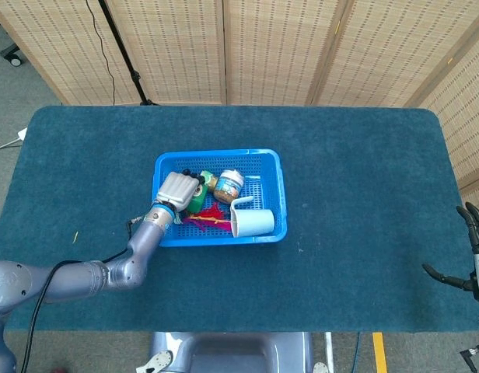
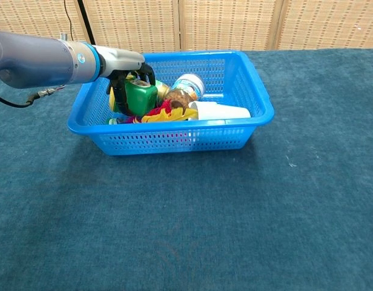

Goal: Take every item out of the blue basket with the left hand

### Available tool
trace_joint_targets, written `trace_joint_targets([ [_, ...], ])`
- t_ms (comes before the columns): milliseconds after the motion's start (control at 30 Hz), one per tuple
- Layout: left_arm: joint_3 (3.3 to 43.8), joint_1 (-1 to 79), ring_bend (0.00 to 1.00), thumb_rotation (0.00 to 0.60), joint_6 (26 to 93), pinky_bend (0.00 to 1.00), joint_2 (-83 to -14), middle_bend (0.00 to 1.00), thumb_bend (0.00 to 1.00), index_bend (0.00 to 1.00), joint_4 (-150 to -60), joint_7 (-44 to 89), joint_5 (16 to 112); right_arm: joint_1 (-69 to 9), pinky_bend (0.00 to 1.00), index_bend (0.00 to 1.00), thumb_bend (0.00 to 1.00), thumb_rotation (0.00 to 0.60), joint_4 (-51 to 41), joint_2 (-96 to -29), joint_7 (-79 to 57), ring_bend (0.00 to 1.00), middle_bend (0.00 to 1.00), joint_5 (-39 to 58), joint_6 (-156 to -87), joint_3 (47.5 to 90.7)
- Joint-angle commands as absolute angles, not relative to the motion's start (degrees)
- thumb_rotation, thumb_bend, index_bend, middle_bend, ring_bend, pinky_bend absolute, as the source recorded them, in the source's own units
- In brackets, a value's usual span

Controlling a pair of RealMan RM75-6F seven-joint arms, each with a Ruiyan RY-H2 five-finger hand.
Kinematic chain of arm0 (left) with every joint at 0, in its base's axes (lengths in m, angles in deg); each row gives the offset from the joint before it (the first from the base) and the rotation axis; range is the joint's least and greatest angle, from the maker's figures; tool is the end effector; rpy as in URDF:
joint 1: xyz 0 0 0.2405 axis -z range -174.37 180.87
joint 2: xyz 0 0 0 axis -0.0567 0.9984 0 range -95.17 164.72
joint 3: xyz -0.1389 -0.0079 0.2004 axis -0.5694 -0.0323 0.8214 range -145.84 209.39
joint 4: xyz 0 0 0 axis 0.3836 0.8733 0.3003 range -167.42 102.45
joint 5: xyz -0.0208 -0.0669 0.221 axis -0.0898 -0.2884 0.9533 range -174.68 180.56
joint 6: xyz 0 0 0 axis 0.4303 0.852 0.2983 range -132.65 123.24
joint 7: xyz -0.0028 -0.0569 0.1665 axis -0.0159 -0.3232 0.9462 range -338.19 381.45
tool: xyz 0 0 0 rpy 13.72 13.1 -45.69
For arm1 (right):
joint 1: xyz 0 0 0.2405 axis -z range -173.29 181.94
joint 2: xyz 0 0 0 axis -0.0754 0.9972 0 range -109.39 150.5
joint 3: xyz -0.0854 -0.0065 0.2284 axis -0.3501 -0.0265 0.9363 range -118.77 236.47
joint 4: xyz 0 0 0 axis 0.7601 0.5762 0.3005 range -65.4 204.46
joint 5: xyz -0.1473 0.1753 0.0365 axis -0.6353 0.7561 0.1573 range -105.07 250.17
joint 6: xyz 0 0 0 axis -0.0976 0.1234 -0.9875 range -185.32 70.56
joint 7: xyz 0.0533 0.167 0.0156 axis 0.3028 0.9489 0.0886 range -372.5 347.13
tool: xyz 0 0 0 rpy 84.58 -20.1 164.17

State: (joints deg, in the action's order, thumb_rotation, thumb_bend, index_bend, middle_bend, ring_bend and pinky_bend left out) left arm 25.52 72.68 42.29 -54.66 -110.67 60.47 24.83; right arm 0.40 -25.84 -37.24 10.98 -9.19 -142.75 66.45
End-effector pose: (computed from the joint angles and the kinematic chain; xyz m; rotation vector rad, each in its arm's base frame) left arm -0.0760 0.4372 -0.0680 -1.9240 -0.9185 -0.5690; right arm -0.3118 -0.2267 0.1835 1.1298 -1.1196 1.2087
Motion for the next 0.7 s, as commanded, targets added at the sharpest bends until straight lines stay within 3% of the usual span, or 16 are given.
trace_joint_targets([
  [33, 25.20, 71.76, 0.40, 0.600, 45.09, 0.59, -53.75, 0.32, 0.48, 0.31, -112.64, 59.90, 27.23, 0.57, 0.00, 0.00, 0.00, 0.600, -25.99, -37.06, 11.28, 0.00, 0.00, -9.35, -142.96, 66.48],
  [300, 22.90, 68.55, 0.40, 0.600, 49.60, 0.59, -46.66, 0.32, 0.48, 0.31, -122.79, 55.73, 33.92, 1.03, 0.00, 0.00, 0.00, 0.600, -26.55, -36.61, 11.93, 0.00, 0.00, -10.30, -143.69, 66.33],
  [500, 21.24, 63.96, 0.40, 0.600, 55.18, 0.59, -36.57, 0.32, 0.47, 0.31, -133.40, 51.78, 40.24, 1.33, 0.00, 0.00, 0.00, 0.600, -27.00, -36.30, 12.32, 0.00, 0.00, -11.66, -144.30, 65.93],
  [700, 21.86, 57.49, 0.40, 0.600, 57.90, 0.59, -29.73, 0.33, 0.46, 0.27, -135.50, 44.91, 43.15, 1.57, 0.00, 0.00, 0.00, 0.600, -27.52, -36.10, 12.41, 0.00, 0.00, -13.04, -144.91, 65.46],
])
